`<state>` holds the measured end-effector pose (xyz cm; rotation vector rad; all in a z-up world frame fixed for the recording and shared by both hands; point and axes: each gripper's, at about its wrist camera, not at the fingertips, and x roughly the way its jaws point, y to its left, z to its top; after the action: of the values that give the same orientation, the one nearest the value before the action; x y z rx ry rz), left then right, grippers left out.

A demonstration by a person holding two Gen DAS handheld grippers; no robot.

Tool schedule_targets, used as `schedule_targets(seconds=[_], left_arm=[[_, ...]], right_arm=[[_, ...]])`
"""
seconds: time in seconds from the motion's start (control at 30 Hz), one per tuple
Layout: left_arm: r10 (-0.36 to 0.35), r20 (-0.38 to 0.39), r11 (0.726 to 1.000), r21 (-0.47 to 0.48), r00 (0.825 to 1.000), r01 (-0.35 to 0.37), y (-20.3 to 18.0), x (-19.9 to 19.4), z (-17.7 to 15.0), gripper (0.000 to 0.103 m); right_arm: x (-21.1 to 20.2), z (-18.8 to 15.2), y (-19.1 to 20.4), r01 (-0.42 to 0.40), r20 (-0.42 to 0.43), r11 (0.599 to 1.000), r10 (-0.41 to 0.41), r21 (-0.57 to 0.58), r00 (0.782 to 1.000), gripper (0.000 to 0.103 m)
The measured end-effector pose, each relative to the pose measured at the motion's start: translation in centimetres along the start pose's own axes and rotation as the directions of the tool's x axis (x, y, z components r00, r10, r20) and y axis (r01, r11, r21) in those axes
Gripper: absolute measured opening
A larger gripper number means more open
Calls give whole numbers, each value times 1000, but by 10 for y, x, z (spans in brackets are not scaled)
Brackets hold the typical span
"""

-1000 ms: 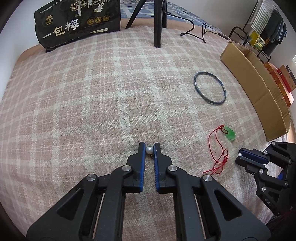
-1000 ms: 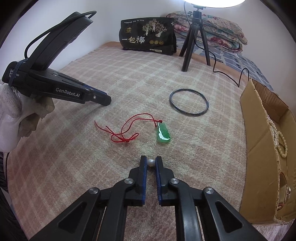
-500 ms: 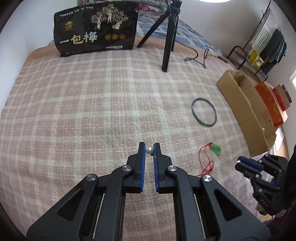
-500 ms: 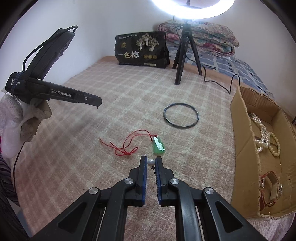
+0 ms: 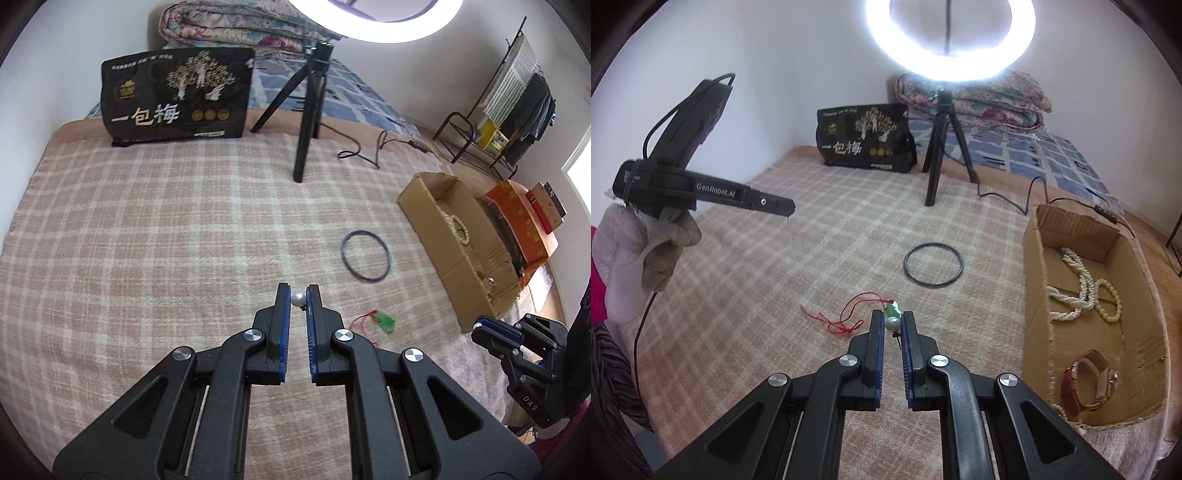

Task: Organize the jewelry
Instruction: 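Lift and carry the pearl in the left gripper while the right carries its pearl to the box, then open the left gripper over the box while the right gripper releases its pearl inside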

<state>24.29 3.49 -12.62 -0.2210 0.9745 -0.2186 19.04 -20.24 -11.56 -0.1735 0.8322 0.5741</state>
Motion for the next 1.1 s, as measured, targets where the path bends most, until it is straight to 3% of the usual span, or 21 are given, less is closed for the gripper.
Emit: schedule_targets(seconds=[0.67,0.9,1.1], left_arm=[[-133,44,982,143,990,125,-117,12,30,6],[-190,45,970,165,981,181,-163,35,52,6],[-190,23,964,194,982,182,-195,60,62,6]], right_arm=[[-81,-11,-101,176,82,961,-197,215,977,6],[-84,-20,-126,205,61,943,-229,262,972,6],[-76,-29,-145,230,26,927,-249,298,968,6]])
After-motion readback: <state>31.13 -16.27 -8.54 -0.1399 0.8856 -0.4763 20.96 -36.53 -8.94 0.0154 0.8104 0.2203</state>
